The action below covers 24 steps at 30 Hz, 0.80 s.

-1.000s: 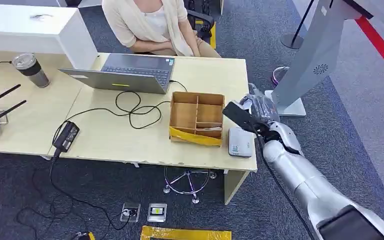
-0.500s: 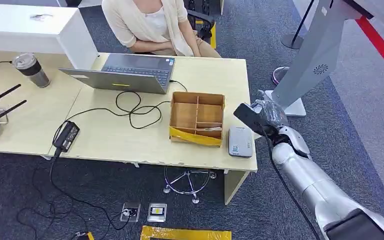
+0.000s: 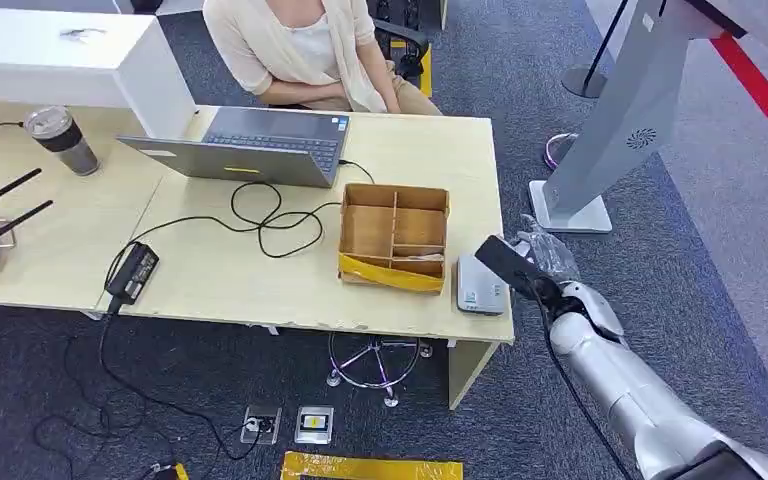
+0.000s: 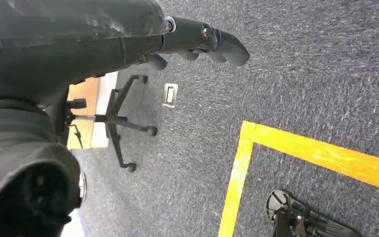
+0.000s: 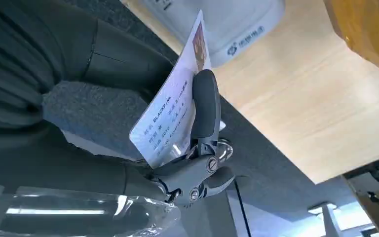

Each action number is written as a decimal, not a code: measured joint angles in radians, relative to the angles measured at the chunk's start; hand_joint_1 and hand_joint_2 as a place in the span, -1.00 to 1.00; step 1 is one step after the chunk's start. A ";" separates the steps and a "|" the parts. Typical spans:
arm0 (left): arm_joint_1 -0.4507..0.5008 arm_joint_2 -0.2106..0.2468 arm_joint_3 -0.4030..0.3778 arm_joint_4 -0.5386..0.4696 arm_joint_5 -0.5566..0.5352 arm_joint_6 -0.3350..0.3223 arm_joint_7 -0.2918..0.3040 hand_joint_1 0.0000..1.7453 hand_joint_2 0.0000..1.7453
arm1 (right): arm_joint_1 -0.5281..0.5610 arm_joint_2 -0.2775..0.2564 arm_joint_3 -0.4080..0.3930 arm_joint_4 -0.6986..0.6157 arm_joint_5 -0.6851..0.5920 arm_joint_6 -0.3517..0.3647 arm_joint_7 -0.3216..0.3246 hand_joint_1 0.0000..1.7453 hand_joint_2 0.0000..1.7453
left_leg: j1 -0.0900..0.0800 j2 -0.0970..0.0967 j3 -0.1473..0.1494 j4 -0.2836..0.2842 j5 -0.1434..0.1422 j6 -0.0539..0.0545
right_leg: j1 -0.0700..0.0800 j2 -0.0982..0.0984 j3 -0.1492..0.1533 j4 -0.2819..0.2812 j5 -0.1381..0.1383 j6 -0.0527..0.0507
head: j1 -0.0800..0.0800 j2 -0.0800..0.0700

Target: Pass the card to the sensor for recognition and then transmit it.

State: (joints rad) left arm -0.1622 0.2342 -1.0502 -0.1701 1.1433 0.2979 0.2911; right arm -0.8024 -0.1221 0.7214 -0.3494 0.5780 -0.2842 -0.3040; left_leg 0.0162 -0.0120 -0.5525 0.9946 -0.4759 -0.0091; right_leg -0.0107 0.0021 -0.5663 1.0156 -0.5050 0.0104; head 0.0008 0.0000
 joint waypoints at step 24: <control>0.010 0.037 -0.003 0.000 -0.031 -0.156 -0.135 -1.00 -1.00 | 0.133 -0.146 -0.065 0.024 -0.068 -0.037 -0.008 1.00 1.00 | -0.001 0.000 -0.001 0.000 -0.001 -0.001 | -0.001 0.000 -0.001 -0.001 0.000 0.000 | 0.000 0.000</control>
State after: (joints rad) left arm -0.1524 0.2712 -1.0533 -0.1698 1.1120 0.1420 0.1560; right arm -0.6690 -0.2678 0.6565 -0.3250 0.5097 -0.3208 -0.3120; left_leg 0.0154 -0.0120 -0.5539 0.9949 -0.4772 -0.0097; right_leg -0.0116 0.0022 -0.5676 1.0149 -0.5050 0.0105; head 0.0004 0.0000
